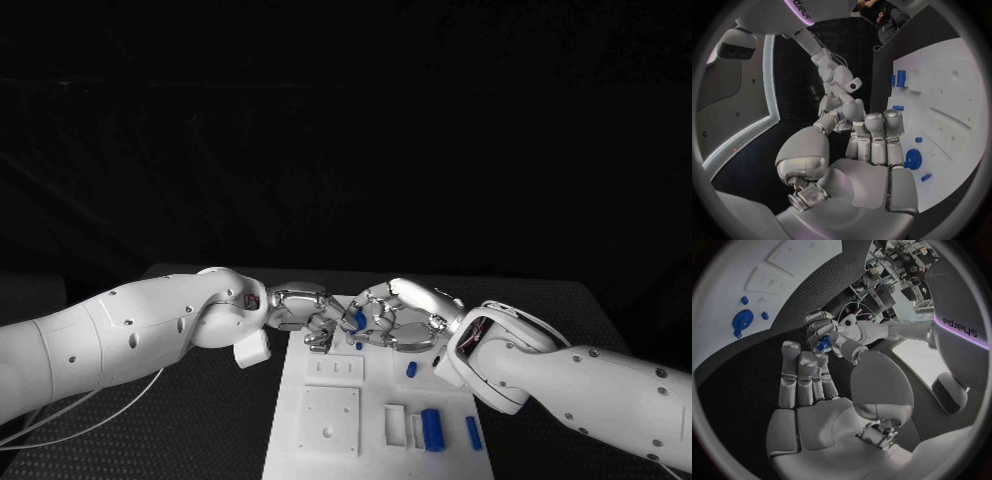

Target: Assemble the parts on the task board

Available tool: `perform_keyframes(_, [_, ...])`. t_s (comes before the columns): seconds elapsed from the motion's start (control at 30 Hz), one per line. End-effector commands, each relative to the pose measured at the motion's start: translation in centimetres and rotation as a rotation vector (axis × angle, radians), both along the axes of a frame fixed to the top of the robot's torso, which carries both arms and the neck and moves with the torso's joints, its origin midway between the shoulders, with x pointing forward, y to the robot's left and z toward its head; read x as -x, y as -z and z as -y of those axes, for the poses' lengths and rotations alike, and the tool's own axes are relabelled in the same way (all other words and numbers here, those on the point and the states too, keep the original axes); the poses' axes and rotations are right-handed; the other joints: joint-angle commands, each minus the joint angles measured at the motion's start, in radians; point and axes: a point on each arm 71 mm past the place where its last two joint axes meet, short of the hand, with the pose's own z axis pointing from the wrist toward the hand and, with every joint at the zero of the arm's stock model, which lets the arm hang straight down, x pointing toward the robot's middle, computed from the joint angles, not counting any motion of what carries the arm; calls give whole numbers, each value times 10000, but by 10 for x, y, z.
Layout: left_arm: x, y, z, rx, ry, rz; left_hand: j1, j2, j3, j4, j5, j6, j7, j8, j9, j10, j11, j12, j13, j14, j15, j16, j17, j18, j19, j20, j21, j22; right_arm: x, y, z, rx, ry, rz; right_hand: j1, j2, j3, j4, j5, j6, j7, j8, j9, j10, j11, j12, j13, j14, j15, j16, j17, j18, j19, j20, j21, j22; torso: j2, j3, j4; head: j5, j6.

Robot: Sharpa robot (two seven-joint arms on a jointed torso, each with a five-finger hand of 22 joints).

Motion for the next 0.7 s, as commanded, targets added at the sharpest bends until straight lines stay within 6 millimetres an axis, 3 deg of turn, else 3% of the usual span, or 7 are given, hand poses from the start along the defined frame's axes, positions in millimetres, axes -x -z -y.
perform_keyframes(0.03, [1, -1, 2, 329, 96, -263, 530, 460, 231, -150, 31, 79, -19, -25, 10, -293, -56, 13, -9, -72, -80, -1, 16, -170, -73, -1221, -37, -10, 1, 2, 0, 243, -215, -72, -26, 10, 50, -62, 72, 273, 128, 92, 29, 3, -70, 54, -18, 17, -77, 28, 17, 389, -63, -19, 64, 215, 0, -4, 0, -12, -15])
perform_keyframes(0.7, [1, -2, 1, 510, -19, -426, 539, 408, 193, -59, -23, 40, -2, -50, 11, -370, -38, 22, -13, -143, -63, -7, 16, -189, -115, -1212, -67, -10, 0, 2, -1, 270, -56, 104, -119, 278, 494, -3, -276, 940, -118, 421, 227, 71, -303, 86, -57, 53, -298, 45, 42, 389, -23, -55, 144, 204, 1, -10, 6, -13, -41])
